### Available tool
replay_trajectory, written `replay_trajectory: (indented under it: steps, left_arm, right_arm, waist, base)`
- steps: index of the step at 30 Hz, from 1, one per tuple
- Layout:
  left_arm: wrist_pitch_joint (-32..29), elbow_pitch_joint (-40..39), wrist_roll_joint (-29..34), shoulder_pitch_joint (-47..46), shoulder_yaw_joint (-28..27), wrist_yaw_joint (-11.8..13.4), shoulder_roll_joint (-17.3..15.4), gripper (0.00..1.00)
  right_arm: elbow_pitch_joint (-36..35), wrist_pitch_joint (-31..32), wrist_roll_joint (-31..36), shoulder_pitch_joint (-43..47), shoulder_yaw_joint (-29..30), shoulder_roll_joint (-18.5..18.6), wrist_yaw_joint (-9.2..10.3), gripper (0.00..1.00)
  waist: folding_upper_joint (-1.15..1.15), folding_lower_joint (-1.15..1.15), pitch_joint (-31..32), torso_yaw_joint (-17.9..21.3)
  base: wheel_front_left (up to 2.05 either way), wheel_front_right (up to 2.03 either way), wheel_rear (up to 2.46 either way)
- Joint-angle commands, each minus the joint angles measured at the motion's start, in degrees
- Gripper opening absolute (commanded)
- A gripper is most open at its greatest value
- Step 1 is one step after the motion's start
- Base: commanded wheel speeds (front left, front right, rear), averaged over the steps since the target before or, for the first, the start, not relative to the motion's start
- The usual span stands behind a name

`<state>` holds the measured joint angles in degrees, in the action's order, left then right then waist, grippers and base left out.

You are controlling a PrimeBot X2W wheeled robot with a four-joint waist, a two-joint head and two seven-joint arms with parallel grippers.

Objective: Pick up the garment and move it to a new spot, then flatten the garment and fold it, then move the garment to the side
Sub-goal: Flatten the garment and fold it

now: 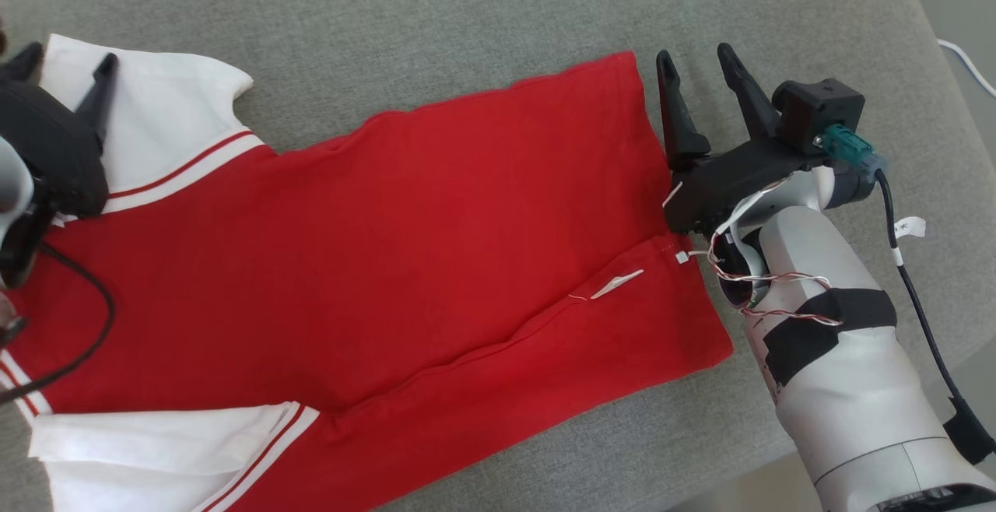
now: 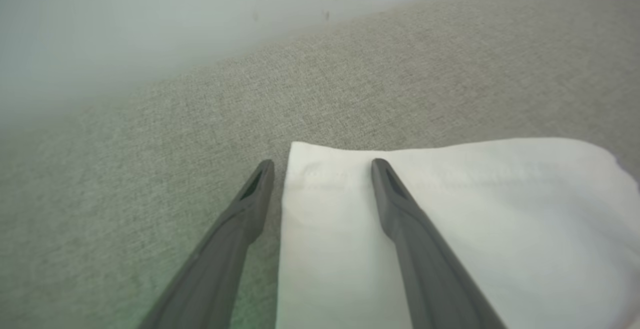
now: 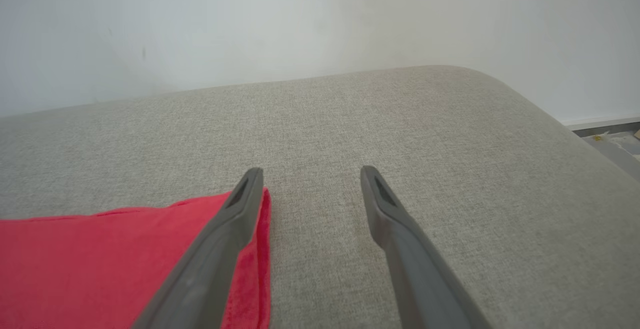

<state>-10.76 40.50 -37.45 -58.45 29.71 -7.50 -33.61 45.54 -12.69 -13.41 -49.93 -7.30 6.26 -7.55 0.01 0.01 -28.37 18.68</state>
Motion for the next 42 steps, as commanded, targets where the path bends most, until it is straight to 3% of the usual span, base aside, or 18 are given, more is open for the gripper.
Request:
replay_trajectory:
  steps: [1,5,7,24,25,26,28,34,42]
  left_arm:
    - [0.33,1.03,-0.43,-1.07,0.51,0.08,-0.58,1.0]
    - [-0.22,5.24,-2.99,-2.66,1.72,0.08,0.08,1.0]
    - [0.42,5.46,-3.65,-2.91,2.99,0.07,1.01,0.0]
    - [11.26,-0.97,-9.16,-4.29,8.4,0.07,2.69,0.0]
    - [11.38,-1.54,-9.33,-4.5,8.75,0.07,2.78,0.0]
    - [11.49,-1.93,-9.52,-4.71,9.05,0.07,2.71,0.0]
    - [11.8,-2.72,-9.78,-5.24,9.68,0.07,2.72,0.0]
    - [14.23,-3.15,-9.74,-6.89,9.87,0.07,1.95,0.0]
    - [19.07,-3.86,-10.57,-4.26,9.97,0.09,3.76,0.0]
  right_arm:
    - [0.33,-0.54,-0.33,-0.75,-0.46,-0.34,0.11,1.0]
    - [1.31,-0.29,-1.46,-1.69,-2.48,-0.34,0.11,1.0]
    - [1.75,0.37,-2.28,-2.1,-3.19,0.13,0.11,1.0]
    - [6.32,12.37,-6.78,-5.13,-8.08,3.94,0.11,1.0]
    - [6.45,12.34,-6.73,-5.36,-7.98,4.12,0.11,0.96]
    - [6.84,12.74,-6.52,-5.44,-8.05,4.28,0.11,0.76]
    - [7.14,12.68,-6.4,-5.87,-7.91,4.38,0.11,0.0]
    - [8.52,8.45,-3.68,-8.27,-5.7,5.22,0.11,0.0]
    - [10.92,5.24,-2.85,-6.3,-5.36,4.35,0.11,0.0]
  waist:
    - [-0.01,-0.01,-0.77,0.79]
    - [-0.01,-0.01,-0.94,0.92]
    - [-0.01,-0.01,-0.49,0.48]
    - [-0.01,-0.01,1.33,-5.85]
    - [-0.01,-0.01,1.13,-6.11]
    - [-0.01,-0.01,0.95,-6.32]
    - [-0.01,-0.01,0.49,-6.8]
    - [-0.01,-0.01,0.21,-8.1]
    - [-0.01,-0.01,3.93,-10.37]
  base:
    - [0.0,0.0,0.0]
    - [0.0,0.0,0.0]
    - [0.0,0.0,0.0]
    - [0.0,0.0,0.0]
    - [0.0,0.0,0.0]
    - [0.0,0.0,0.0]
    - [0.0,0.0,0.0]
    - [0.0,0.0,0.0]
    - [0.0,0.0,0.0]
